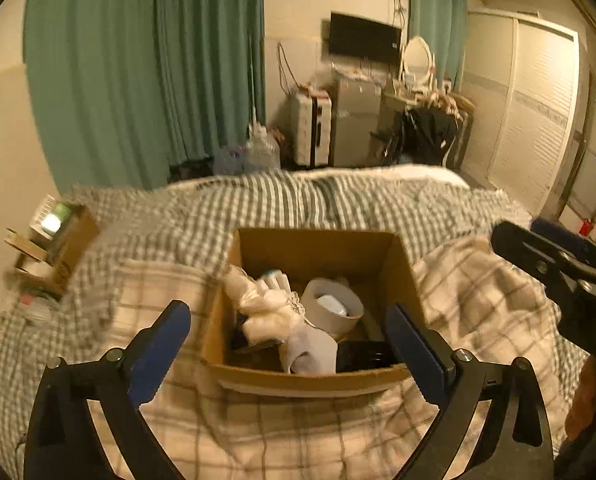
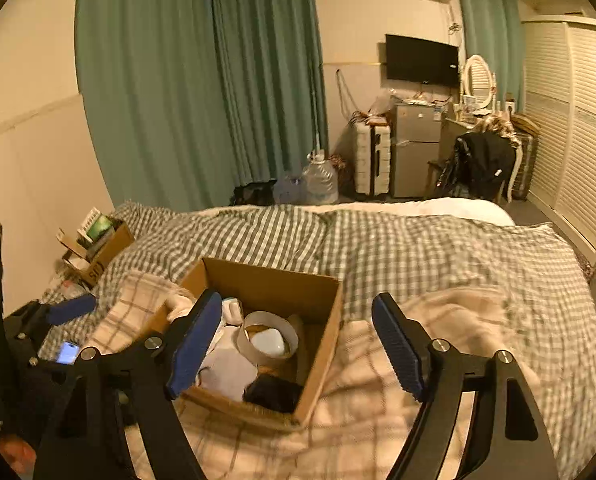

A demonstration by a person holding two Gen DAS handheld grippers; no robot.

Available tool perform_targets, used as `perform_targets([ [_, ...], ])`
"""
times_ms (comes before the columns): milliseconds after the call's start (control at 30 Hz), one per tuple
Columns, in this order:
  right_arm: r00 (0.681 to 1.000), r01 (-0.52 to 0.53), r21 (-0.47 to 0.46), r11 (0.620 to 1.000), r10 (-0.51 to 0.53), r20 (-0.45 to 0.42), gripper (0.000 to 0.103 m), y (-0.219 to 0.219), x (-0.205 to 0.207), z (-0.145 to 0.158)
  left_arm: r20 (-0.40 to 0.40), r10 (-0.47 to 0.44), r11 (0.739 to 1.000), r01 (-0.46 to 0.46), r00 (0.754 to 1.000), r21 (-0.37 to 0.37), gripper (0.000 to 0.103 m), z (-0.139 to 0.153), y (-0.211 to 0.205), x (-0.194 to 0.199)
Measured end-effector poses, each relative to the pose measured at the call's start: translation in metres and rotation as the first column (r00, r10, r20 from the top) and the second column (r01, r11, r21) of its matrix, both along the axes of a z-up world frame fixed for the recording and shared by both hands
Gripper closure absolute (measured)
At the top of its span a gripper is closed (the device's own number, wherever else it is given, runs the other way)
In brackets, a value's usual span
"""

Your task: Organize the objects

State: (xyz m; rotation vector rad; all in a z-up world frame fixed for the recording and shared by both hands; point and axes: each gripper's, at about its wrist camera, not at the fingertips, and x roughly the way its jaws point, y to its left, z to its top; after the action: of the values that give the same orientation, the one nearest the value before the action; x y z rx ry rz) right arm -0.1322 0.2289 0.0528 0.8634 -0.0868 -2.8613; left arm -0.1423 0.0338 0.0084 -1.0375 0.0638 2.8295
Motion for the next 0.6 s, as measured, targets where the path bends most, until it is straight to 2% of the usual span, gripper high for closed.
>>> perform_targets([
  [67, 1.000, 0.019, -0.006, 1.000, -0.019, -0.017, 0.014, 0.009, 0.024, 0.014, -0.034, 0.005, 1.000, -0.004, 0.999, 0.023, 0.000, 0.017, 0.000, 0.018],
  [133, 0.999, 0.032, -0.006, 0.999, -0.032, -0.028, 0.013, 0.018, 0.047, 0.024, -0.061, 0.028, 0.999, -0.026, 0.998, 0.042, 0.000, 0.028, -0.005, 0.038],
  [233, 0.998, 0.049, 0.014, 0.999, -0.048, -0.041, 0.011, 0.023, 0.071, 0.034, -0.071, 0.035, 0.998, -0.031, 0.997, 0.057, 0.000, 0.037, -0.005, 0.056],
  [333, 0.995, 0.064, 0.028, 0.998, -0.062, -0.073, 0.003, 0.026, 0.090, 0.040, -0.088, 0.041, 0.998, -0.037, 0.995, 0.048, 0.000, 0.041, -0.006, 0.072],
  [433, 0.993, 0.072, 0.040, 0.997, -0.068, -0.101, 0.000, 0.027, 0.109, 0.040, -0.109, 0.045, 0.999, -0.042, 0.993, 0.031, 0.000, 0.042, -0.006, 0.084],
  [600, 0.992, 0.073, 0.063, 0.995, -0.066, -0.104, 0.000, 0.023, 0.111, 0.024, -0.134, 0.054, 0.998, -0.052, 0.990, 0.018, 0.000, 0.034, -0.009, 0.092],
])
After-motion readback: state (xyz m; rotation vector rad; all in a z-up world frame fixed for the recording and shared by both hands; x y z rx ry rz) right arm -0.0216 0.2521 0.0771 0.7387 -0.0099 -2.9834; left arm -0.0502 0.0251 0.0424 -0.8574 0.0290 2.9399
